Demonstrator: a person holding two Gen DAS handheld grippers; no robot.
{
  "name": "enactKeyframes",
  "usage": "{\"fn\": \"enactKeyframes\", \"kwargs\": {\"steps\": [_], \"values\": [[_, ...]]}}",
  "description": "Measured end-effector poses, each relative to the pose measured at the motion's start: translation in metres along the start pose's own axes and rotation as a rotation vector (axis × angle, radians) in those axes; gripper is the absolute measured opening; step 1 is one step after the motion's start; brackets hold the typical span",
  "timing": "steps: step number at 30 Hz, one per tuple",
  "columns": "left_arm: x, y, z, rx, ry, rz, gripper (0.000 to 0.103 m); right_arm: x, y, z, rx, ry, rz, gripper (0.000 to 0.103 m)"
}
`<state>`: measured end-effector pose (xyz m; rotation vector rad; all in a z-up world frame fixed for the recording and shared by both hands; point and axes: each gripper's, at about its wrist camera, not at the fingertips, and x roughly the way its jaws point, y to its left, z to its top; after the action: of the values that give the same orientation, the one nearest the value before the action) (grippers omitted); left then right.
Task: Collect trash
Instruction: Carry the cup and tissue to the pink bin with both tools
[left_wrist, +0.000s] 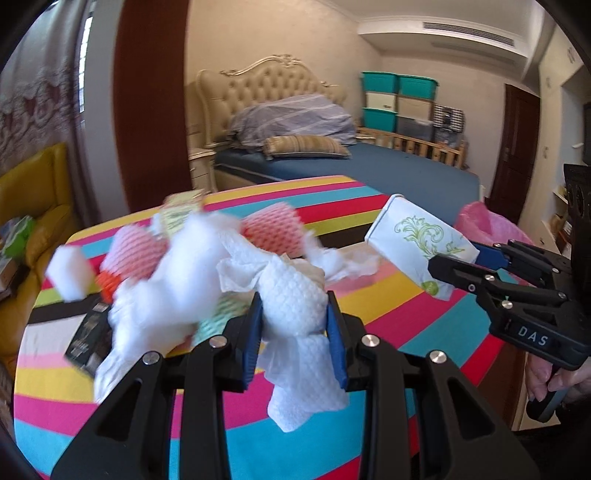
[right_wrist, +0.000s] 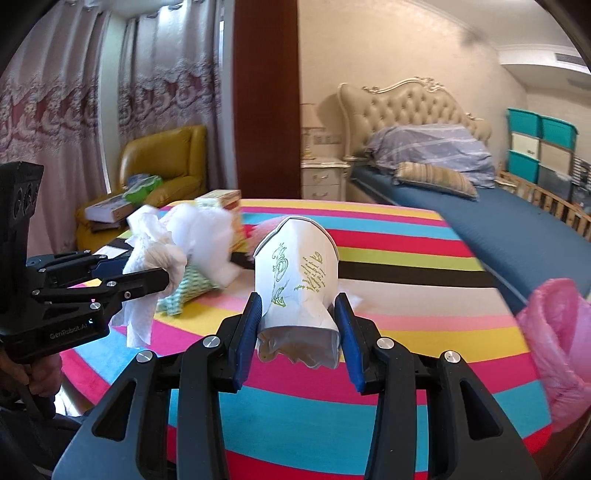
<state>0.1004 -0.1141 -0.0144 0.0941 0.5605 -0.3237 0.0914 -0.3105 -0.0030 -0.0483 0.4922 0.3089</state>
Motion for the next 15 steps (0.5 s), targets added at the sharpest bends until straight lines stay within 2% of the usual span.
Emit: {"fn": "enactKeyframes", "kwargs": {"steps": [4, 15], "values": [[0.018, -0.029, 0.013, 0.035, 0.002, -0.062, 0.031, -0.008, -0.026, -0.002, 0.031, 0.000, -0.053, 0.040], [0.081, -0.112, 0.043, 0.115, 0.070, -0.223, 0.031, -0.040, -0.114, -0.021, 0.138, -0.015, -0.232, 0.040]]}}
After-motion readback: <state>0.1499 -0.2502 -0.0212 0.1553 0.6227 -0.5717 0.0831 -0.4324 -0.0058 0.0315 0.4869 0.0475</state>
